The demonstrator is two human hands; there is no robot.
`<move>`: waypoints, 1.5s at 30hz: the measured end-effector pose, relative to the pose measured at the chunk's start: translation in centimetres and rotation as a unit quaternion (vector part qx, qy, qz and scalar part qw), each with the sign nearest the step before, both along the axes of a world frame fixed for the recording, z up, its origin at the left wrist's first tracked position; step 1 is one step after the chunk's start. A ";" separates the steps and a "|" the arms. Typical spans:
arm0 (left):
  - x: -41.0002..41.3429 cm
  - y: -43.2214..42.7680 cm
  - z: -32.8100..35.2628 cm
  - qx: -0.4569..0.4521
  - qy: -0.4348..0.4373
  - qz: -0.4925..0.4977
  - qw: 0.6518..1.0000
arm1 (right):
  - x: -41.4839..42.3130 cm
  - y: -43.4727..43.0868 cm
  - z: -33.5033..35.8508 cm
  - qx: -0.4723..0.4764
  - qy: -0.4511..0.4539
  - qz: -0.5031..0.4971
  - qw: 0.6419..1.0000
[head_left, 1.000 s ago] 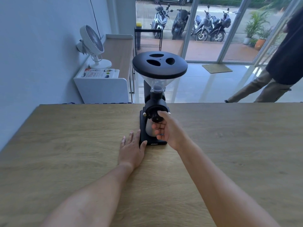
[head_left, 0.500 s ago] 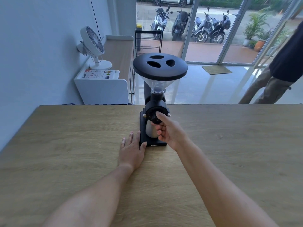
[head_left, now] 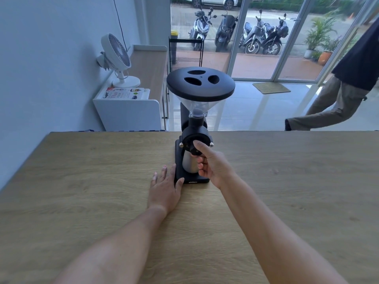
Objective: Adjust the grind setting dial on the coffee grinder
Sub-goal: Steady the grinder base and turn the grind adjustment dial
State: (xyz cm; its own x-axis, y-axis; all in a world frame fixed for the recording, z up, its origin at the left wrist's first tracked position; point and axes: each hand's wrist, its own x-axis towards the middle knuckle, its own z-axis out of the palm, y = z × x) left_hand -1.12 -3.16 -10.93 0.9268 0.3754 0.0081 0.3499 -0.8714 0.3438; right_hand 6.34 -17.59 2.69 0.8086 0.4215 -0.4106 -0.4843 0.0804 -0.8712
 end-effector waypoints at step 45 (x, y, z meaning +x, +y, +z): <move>0.1 0.1 -0.3 -0.001 -0.018 -0.006 1.000 | 0.3 -0.3 -1.3 0.077 0.007 0.040 0.996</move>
State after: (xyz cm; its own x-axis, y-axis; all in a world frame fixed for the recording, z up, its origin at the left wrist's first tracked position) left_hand -0.99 -3.06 -11.21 0.9306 0.3638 0.0400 0.3266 -0.8750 0.3574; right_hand 6.59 -17.88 1.43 0.7645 0.5429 -0.3476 -0.5068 0.1728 -0.8446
